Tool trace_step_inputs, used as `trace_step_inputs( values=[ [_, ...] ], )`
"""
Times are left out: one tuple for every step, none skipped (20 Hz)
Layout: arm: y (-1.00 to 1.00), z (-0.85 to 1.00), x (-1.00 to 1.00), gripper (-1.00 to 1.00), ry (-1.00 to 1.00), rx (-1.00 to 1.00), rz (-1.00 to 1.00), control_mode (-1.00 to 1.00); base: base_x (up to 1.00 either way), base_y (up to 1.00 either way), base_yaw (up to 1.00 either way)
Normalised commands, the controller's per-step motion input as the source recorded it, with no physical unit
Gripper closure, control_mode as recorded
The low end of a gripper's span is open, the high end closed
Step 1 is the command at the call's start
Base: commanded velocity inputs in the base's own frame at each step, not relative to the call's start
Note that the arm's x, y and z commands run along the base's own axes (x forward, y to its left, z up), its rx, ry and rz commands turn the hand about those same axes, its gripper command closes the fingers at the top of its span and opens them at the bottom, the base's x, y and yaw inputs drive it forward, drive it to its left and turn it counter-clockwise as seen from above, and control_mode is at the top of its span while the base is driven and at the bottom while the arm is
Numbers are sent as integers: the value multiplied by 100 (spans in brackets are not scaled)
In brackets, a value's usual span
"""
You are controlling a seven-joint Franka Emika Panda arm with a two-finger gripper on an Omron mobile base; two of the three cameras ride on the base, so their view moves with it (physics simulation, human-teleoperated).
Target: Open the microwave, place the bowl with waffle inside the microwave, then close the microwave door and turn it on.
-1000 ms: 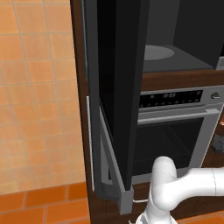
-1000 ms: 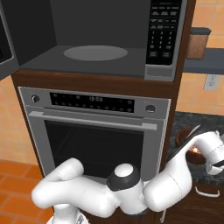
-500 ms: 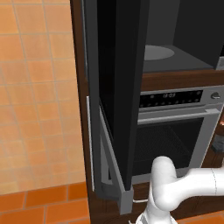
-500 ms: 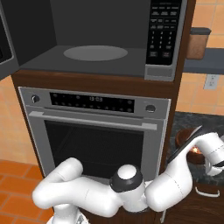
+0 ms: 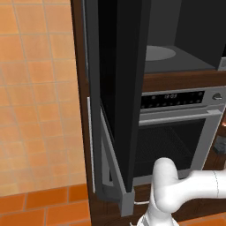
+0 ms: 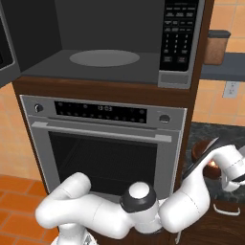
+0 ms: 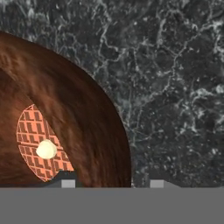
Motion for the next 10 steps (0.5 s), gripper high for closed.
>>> trace_step_inputs(
  values=[
    [0, 0, 0, 100, 0, 0, 0, -100, 0, 0, 0],
    [0, 0, 0, 100, -3, 0, 0, -100, 0, 0, 0],
    [0, 0, 0, 100, -4, 0, -1, -100, 0, 0, 0],
    [-4, 0, -5, 100, -5, 0, -8, -100, 0, 0, 0],
    [0, 0, -19, 100, -12, 1, -9, -100, 0, 0, 0],
    [-4, 0, -25, 100, -13, 0, -11, -100, 0, 0, 0],
    [-4, 0, -23, 100, -16, 0, -13, -100, 0, 0, 0],
    [-17, 0, -26, 100, -20, 0, -14, -100, 0, 0, 0],
    [-23, 0, -33, 100, -22, 1, -15, -100, 0, 0, 0],
    [-24, 4, -32, 100, -21, 1, -16, -100, 0, 0, 0]
  ],
)
